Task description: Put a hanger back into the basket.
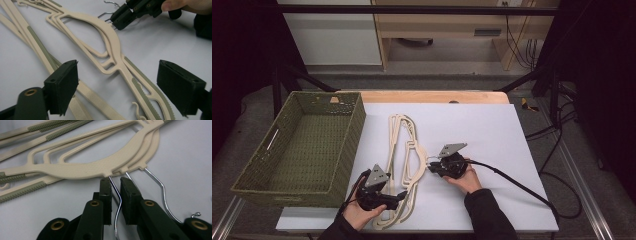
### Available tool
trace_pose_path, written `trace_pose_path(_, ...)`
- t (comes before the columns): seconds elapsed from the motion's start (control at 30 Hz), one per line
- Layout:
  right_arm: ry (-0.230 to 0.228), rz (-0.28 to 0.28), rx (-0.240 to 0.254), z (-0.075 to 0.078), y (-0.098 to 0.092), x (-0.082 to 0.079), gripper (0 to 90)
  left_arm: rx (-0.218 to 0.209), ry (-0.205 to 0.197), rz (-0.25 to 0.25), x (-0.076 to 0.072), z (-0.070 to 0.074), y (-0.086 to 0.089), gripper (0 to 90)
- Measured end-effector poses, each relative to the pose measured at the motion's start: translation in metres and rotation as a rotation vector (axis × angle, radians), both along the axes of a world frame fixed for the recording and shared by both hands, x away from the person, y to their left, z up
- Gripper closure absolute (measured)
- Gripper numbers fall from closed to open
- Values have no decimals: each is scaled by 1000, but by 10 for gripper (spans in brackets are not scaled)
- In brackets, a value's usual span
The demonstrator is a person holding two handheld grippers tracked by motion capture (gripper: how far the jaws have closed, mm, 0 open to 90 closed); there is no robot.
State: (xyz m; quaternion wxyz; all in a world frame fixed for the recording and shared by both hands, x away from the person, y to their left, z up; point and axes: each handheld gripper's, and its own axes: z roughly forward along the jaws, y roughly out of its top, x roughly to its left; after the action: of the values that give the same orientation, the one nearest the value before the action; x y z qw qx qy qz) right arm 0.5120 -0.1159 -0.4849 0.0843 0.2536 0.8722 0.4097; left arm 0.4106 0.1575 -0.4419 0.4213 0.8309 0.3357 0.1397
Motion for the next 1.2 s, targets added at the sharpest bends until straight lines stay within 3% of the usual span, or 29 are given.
trace_pose_path(0.3, 3, 84, -8, 6, -2, -5, 866, -7, -11, -5, 13, 8, -3, 173)
trace_pose_path(0.43, 6, 85, 2, 14, -2, -10, 876, 7, -15, -13, 17, 9, -8, 173)
trace_pose_path(0.57, 14, 66, -29, 21, -2, -16, 877, 32, -18, -28, 22, 10, -19, 173)
trace_pose_path(0.7, 12, 54, -41, 28, -3, -20, 878, 75, -27, -50, 28, 7, -37, 190)
trace_pose_path(0.83, 15, 31, -64, 36, -4, -23, 878, 145, -27, -81, 35, -1, -56, 238)
trace_pose_path(0.93, 20, 22, -78, 40, -1, -25, 878, 182, -9, -105, 41, -8, -68, 305)
trace_pose_path(1.0, 23, 24, -86, 41, 1, -26, 878, 234, -8, -119, 44, -11, -75, 338)
trace_pose_path(1.2, 26, 11, -98, 44, 2, -28, 878, 279, 1, -104, 51, -21, -84, 514)
